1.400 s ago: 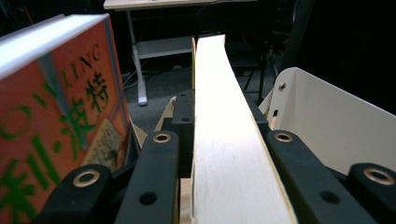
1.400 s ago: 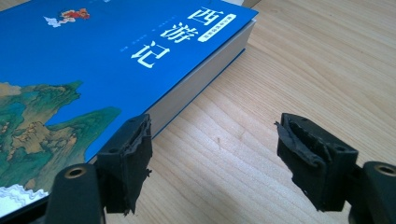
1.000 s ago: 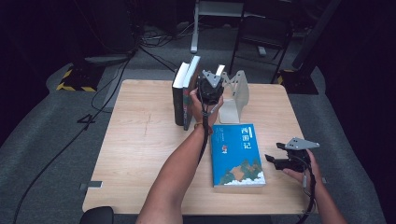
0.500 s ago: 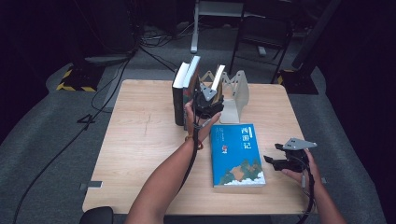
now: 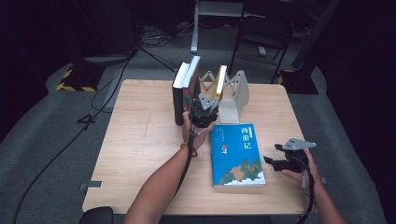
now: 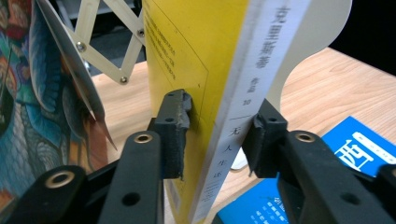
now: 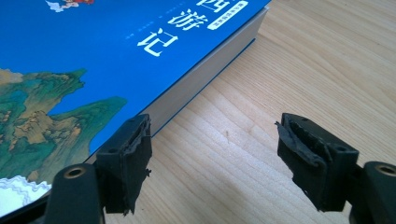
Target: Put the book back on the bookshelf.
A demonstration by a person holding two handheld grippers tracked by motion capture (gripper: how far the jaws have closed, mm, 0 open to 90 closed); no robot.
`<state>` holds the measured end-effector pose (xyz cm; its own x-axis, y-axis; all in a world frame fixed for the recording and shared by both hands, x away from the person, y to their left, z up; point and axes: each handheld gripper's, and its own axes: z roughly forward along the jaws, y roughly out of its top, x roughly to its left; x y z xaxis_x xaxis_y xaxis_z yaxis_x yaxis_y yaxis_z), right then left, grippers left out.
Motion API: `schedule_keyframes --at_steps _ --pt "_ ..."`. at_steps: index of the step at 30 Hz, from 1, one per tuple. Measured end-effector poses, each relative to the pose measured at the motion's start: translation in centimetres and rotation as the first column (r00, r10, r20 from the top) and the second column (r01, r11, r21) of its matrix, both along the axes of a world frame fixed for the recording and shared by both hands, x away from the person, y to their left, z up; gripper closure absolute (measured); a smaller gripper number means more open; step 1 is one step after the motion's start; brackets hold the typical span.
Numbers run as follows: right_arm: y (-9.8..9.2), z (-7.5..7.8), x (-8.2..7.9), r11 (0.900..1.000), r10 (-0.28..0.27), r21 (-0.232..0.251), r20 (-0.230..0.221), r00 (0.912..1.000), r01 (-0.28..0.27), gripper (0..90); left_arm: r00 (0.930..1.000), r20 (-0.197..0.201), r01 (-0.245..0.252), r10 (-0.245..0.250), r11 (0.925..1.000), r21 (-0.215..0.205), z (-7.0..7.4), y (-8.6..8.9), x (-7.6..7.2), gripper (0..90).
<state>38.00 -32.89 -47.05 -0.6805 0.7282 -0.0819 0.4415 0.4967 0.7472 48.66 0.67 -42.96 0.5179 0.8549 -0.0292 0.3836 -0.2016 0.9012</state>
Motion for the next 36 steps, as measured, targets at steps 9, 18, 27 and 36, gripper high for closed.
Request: schedule_keyframes --at_steps 9,18,27,36 --pt "0.0 -0.1 0.1 1.000 0.000 -0.003 -0.002 1.0000 0.000 27.1 0.9994 -0.023 -0.026 0.025 0.9992 -0.031 0.4 -2.7 0.4 62.1" --pt "0.1 -0.1 0.0 1.000 0.005 -0.003 0.001 1.0000 -0.005 27.1 0.9995 -0.029 -0.009 0.008 0.9982 -0.059 0.3 -3.0 1.0 57.6" --pt "0.2 -0.1 0.0 1.000 0.001 -0.005 0.001 1.0000 -0.001 27.1 0.9962 0.002 0.087 -0.087 0.9958 -0.028 0.8 -2.2 -0.2 48.5" --pt "0.0 0.1 -0.1 1.000 0.000 0.000 0.006 1.0000 0.000 27.2 0.9862 0.010 0.164 -0.165 0.9827 0.086 1.1 -1.2 -1.5 40.3"
